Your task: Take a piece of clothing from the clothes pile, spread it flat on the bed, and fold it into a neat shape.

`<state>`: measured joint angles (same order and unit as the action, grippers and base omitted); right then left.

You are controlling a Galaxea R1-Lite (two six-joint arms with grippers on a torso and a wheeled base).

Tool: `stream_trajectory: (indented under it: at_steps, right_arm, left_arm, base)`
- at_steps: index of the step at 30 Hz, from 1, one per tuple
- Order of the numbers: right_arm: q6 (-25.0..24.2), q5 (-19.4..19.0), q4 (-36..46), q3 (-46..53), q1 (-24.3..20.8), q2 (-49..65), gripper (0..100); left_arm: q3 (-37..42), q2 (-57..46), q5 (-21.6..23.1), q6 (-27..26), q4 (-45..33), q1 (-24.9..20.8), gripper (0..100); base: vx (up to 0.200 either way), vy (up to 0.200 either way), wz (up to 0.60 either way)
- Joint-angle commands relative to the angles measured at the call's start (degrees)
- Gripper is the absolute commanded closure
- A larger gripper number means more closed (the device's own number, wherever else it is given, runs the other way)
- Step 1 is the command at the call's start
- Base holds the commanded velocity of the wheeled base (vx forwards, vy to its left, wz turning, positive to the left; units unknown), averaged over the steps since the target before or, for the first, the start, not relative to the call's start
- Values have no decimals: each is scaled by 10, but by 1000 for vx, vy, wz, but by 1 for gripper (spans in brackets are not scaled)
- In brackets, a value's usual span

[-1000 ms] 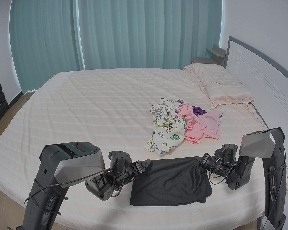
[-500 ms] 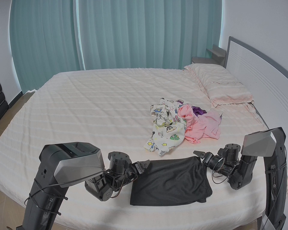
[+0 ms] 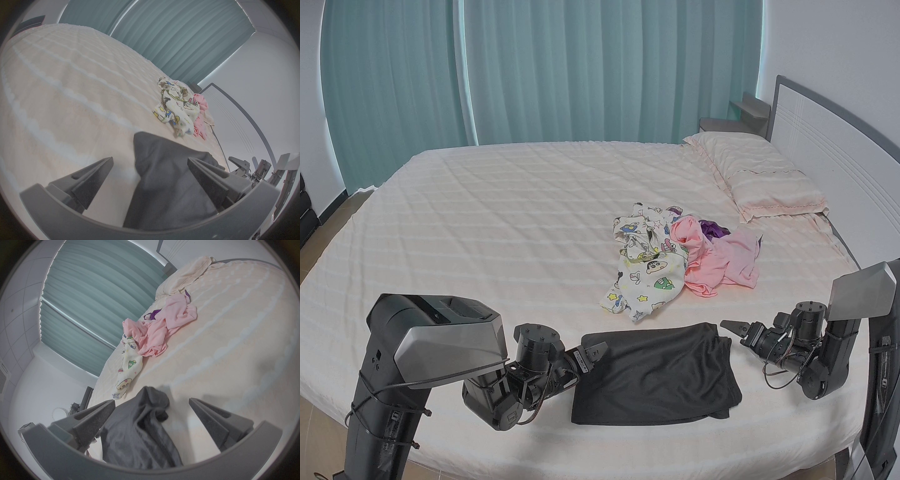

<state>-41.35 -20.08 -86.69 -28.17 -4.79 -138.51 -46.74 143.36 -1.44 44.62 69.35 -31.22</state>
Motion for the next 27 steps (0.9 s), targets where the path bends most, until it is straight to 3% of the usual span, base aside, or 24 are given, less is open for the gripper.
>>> stream_trajectory:
  at_steps: [1,7,16,27]
  right_arm:
    - [0,0,0,5,-1,3,0]
    - [8,0,-1,13,-5,0,0]
    - [62,-6,-1,28,-15,-22,0]
    - [70,-7,-21,35,-31,-38,0]
  left_arm:
    - [6,-5,0,0,1,-4,0]
    - [9,-4,0,-1,1,-9,0]
    - [22,-4,1,-8,3,-15,0]
    - [54,-7,35,-30,10,-33,0]
  base:
    - [-200,0,0]
    - [-200,0,0]
    - [0,0,0]
    - [0,0,0]
